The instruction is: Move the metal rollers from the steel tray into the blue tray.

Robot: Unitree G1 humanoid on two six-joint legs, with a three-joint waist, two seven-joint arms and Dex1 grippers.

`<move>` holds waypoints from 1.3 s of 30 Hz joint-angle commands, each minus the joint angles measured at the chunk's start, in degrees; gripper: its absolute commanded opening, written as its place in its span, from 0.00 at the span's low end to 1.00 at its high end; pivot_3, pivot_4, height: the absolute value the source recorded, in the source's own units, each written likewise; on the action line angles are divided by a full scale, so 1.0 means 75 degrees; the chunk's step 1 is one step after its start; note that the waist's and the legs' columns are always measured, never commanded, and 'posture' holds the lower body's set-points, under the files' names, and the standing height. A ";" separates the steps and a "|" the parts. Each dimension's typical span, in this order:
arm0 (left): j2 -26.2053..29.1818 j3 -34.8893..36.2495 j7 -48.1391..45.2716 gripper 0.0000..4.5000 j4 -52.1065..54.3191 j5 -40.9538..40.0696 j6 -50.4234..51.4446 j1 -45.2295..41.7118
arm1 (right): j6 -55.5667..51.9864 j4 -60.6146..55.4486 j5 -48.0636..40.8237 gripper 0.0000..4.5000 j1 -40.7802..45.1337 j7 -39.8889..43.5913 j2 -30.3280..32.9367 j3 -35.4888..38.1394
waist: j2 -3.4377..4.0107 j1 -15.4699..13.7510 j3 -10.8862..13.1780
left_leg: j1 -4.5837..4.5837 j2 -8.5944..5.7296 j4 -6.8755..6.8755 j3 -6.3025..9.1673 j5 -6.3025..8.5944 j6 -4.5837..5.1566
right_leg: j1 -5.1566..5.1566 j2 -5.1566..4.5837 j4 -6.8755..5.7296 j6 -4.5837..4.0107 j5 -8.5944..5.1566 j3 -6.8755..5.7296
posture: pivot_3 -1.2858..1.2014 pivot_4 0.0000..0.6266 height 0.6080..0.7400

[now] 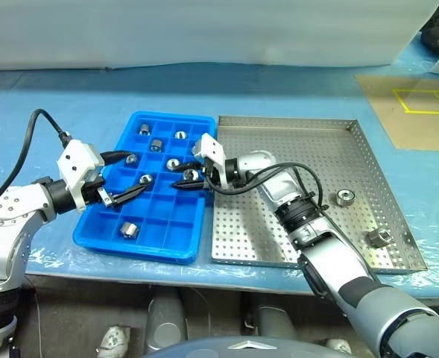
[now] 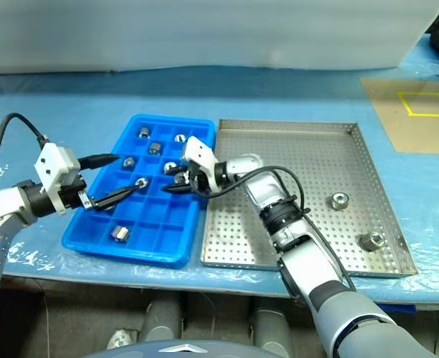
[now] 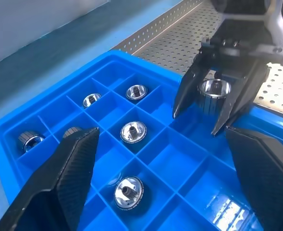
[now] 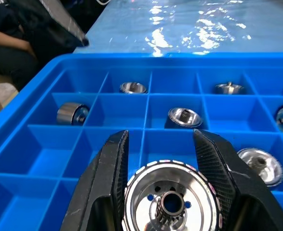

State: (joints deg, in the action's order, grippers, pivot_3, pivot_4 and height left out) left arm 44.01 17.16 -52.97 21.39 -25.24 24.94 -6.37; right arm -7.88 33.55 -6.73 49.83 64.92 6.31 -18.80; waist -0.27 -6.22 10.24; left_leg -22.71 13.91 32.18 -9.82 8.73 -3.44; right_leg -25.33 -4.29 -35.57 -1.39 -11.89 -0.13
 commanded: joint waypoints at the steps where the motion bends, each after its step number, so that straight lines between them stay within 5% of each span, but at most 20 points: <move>1: 0.0100 0.0118 0.0166 0.98 0.0381 -0.0143 0.0016 -0.0020 | 0.0218 0.0046 -0.0007 0.38 0.0204 0.0082 -0.0062 0.0103 | 0.0000 0.0001 0.0000 | 0.0003 0.0000 0.0000 0.0002 -0.0002 -0.0003 | 0.0000 0.0001 -0.0003 0.0000 0.0000 0.0001 | 0.60 0.24 1.00; 7: 0.0038 -0.0138 0.0266 0.98 0.0376 -0.0172 0.0022 -0.0163 | 0.0415 0.0125 0.0015 0.38 0.0099 -0.0033 -0.0117 0.0179 | 0.0000 0.0003 0.0000 | 0.0001 0.0001 -0.0001 0.0006 -0.0006 -0.0009 | -0.0003 0.0004 -0.0002 0.0000 0.0000 0.0001 | 0.60 0.24 1.00; 12: 0.0029 -0.0364 0.0243 0.98 0.0258 -0.0183 -0.0013 -0.0363 | 0.0210 0.0164 -0.0048 0.74 0.0186 -0.0231 -0.0131 0.0384 | 0.0000 0.0018 -0.0001 | 0.0002 0.0001 -0.0001 0.0006 -0.0008 -0.0013 | -0.0003 0.0005 -0.0005 0.0000 0.0000 0.0001 | 0.59 0.24 1.00; 21: -0.0278 -0.1197 0.0046 0.98 -0.0321 -0.0072 -0.0304 -0.1137 | 0.0103 -0.0189 -0.0006 0.74 0.0063 -0.0772 0.0217 0.0738 | -0.0001 0.0059 -0.0001 | 0.0004 -0.0002 0.0003 0.0006 -0.0021 -0.0034 | -0.0002 0.0005 -0.0012 0.0000 0.0000 0.0005 | 0.54 0.24 1.00; 27: -0.1065 -0.2318 -0.0470 0.98 -0.1514 0.0193 -0.0874 -0.2508 | -0.0715 -0.1573 -0.0258 0.74 -0.0363 -0.1009 0.1314 0.1366 | -0.0004 0.0095 -0.0003 | 0.0003 -0.0008 0.0019 0.0005 -0.0025 -0.0039 | 0.0003 0.0005 -0.0017 0.0004 0.0003 0.0012 | 0.49 0.24 1.00; 39: -0.3432 -0.3953 -0.2173 0.98 -0.4862 0.0834 -0.2716 -0.4952 | -0.3376 -0.5929 -0.0797 0.74 -0.3481 -0.2112 0.3835 0.3254 | -0.0008 0.0667 -0.0005 | 0.0031 -0.0020 0.0024 -0.0021 -0.0019 -0.0025 | 0.0018 0.0014 0.0003 0.0019 0.0012 0.0061 | 0.35 0.24 1.00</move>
State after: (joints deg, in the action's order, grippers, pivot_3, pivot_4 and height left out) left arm 18.59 -12.18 -67.62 -13.79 -19.29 7.05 -41.90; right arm -31.57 -6.53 -11.41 24.82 50.69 34.22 2.58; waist -0.33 -1.21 10.20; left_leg -22.38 13.76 32.34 -9.99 8.60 -3.61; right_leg -25.11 -4.19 -35.53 -1.25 -11.80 0.33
